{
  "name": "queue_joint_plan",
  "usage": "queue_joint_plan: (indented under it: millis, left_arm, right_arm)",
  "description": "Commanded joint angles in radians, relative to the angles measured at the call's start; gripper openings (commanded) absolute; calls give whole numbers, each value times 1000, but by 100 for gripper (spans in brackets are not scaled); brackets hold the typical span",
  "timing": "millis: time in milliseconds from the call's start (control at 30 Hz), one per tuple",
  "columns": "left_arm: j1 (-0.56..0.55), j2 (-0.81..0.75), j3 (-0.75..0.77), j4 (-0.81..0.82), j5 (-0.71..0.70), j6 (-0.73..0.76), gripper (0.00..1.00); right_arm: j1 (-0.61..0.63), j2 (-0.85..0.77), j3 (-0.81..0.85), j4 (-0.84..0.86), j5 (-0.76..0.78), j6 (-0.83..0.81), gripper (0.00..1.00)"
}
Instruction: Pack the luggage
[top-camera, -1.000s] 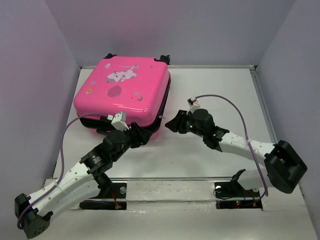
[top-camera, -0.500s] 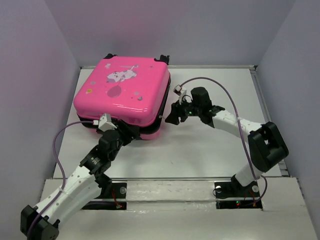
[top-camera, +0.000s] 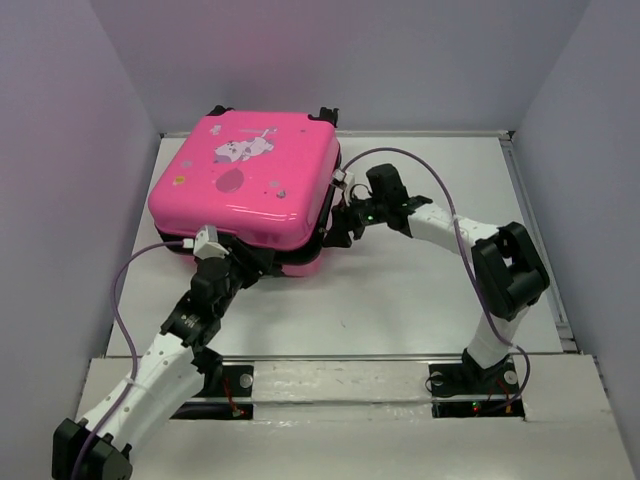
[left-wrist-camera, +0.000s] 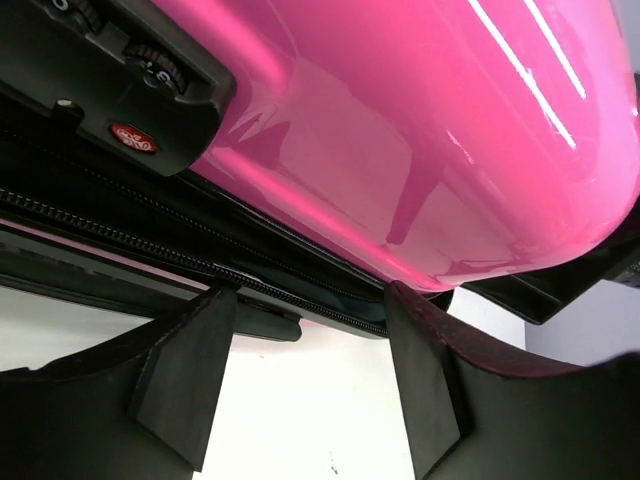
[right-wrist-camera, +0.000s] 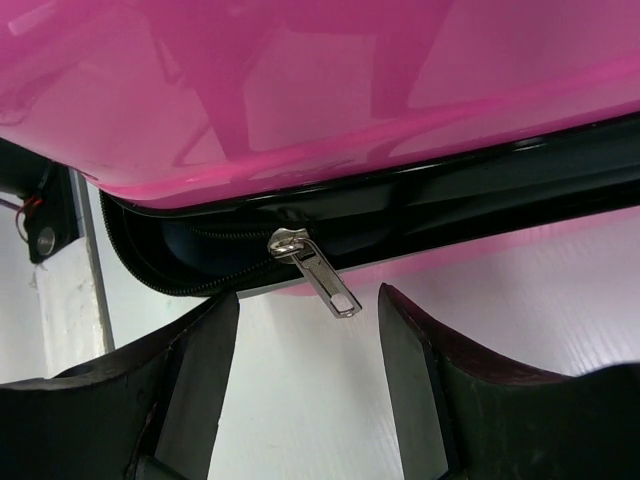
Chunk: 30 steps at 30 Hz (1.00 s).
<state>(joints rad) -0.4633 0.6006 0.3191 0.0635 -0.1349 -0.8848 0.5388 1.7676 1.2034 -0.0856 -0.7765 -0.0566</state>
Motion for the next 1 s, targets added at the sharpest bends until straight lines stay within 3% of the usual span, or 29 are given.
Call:
queue_joint_plan:
  millis: [0, 133, 300, 433, 533, 767, 833, 967]
  left_arm:
    - [18, 19, -32, 56, -37, 41, 69]
    - [18, 14, -52, 53, -29, 53, 64]
    - [18, 21, -63, 45, -25, 70, 57]
    - [18, 39, -57, 56, -14, 86, 50]
    - [18, 59, -52, 74, -6, 96, 46]
    - [17, 172, -58, 237, 53, 95, 36]
    - [17, 228, -40, 290, 69, 93, 34]
    - [14, 304, -8, 360, 73, 93, 31]
  right_arm:
    - [7, 35, 84, -34, -47, -32, 63]
    - [7, 41, 96, -32, -58, -52, 56]
    - [7, 56, 127, -39, -26, -64, 55]
    - [7, 67, 150, -40, 9, -71, 35]
    - [7, 73, 166, -49, 40, -68, 7]
    - [16, -37, 18, 6, 178, -5, 7]
    - [55, -117, -66, 17, 309, 15, 7]
    - [105, -238, -160, 21, 427, 109, 7]
